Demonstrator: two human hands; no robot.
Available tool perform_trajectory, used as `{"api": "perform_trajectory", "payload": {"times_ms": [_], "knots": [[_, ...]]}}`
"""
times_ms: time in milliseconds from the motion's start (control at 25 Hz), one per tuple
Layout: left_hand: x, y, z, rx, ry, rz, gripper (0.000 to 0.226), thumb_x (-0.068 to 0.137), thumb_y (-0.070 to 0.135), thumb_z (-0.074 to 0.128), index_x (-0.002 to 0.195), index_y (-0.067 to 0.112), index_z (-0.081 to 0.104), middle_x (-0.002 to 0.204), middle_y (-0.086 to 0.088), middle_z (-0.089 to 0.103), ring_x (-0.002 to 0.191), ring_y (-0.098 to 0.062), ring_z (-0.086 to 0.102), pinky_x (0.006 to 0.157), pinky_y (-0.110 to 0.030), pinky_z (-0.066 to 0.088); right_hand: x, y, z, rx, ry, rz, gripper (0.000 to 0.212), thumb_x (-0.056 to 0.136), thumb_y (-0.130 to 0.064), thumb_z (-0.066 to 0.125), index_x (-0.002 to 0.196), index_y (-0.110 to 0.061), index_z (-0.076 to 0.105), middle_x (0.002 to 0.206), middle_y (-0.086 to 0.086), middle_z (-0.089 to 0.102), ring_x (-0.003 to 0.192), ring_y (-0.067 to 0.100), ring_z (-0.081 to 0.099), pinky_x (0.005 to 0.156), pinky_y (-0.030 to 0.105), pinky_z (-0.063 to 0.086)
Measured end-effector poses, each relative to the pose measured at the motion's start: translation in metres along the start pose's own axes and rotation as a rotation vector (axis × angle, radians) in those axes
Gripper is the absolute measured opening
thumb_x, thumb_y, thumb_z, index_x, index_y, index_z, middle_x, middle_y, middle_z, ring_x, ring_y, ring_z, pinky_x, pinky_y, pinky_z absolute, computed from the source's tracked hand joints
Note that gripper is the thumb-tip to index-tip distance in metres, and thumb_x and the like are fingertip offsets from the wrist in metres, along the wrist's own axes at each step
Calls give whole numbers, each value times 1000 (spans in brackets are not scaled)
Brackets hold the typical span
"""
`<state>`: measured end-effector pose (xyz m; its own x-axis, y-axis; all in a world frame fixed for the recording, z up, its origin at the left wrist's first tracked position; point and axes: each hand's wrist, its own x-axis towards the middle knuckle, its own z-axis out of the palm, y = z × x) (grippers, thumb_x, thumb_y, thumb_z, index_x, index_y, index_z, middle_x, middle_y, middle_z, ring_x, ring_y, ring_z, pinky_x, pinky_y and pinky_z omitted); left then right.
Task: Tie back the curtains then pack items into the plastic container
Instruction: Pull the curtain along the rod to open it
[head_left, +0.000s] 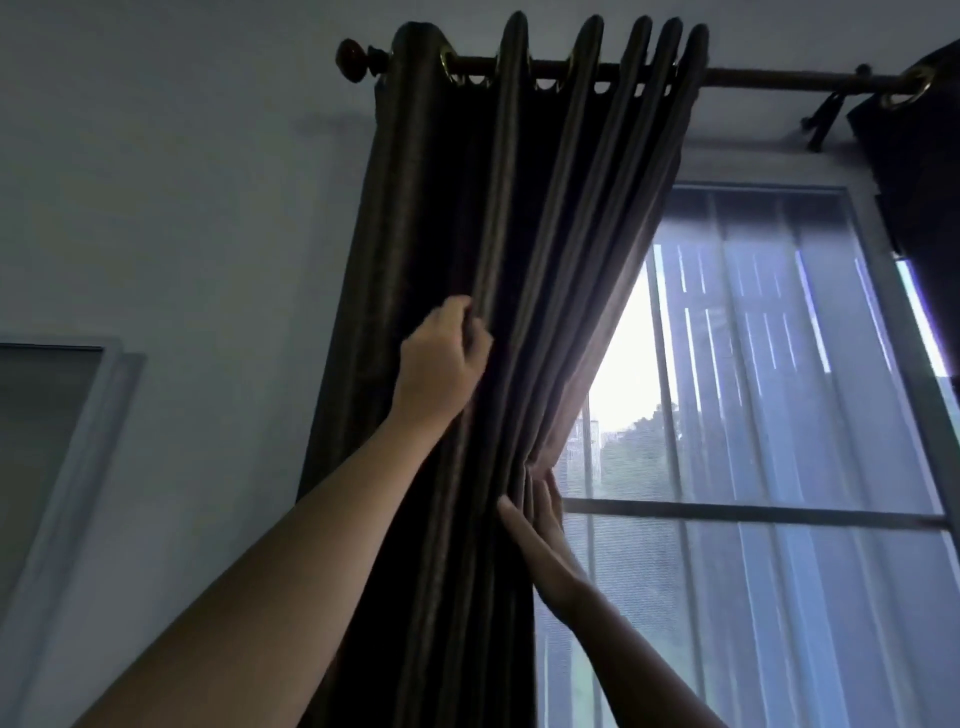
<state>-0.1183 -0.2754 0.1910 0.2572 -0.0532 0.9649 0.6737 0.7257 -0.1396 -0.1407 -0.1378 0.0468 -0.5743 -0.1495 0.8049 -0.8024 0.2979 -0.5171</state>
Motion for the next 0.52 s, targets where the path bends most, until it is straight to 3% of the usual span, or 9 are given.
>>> {"api": "perform_trajectory", "payload": {"times_ms": [120, 200, 280, 320, 400, 520], "knots": [[0, -35, -18, 199, 24, -177, 46, 93, 23, 50, 133, 1, 46, 140, -22, 46, 126, -35, 45, 106, -43, 35, 17, -8, -4, -35, 88, -31, 38, 75, -73, 43, 111, -69, 35, 154, -25, -2, 141, -5, -16, 114, 30, 6], [-8, -55, -29, 237, -99, -444, 67, 92, 42, 50, 146, 9, 26, 156, -18, 17, 141, -35, 21, 113, -50, 19, 29, -13, -5, -72, 141, -52, 59, 78, -72, 43, 133, -52, 33, 154, -22, 9, 145, 2, 1, 116, 34, 15], [-19, -67, -39, 78, -215, -702, 87, 87, 56, 51, 150, 14, 8, 159, -14, 4, 144, -33, 11, 115, -51, 14, 40, -22, -8, -66, 189, 5, 77, 79, -71, 47, 142, -31, 26, 147, -10, 31, 132, 9, 33, 106, 32, 31], [-25, -74, -41, -40, -246, -783, 94, 85, 58, 54, 150, 14, 3, 159, -13, 6, 144, -32, 14, 116, -46, 16, 46, -25, -9, -35, 200, 46, 81, 79, -71, 48, 142, -28, 22, 143, -6, 36, 123, 10, 40, 100, 31, 34], [-36, -80, -43, -184, -320, -866, 97, 83, 54, 60, 150, 12, 3, 155, -11, 22, 139, -29, 30, 114, -37, 26, 59, -31, -14, 14, 162, 109, 98, 71, -80, 47, 147, -30, 9, 149, -4, 29, 127, 13, 37, 105, 33, 31], [-43, -88, -45, -257, -429, -930, 62, 86, 37, 63, 136, 14, 38, 131, -8, 54, 106, -24, 58, 89, -34, 48, 81, -42, -27, -14, 49, 191, 120, 50, -98, 38, 149, -36, 8, 157, -5, 19, 140, 22, 27, 115, 47, 24]]}}
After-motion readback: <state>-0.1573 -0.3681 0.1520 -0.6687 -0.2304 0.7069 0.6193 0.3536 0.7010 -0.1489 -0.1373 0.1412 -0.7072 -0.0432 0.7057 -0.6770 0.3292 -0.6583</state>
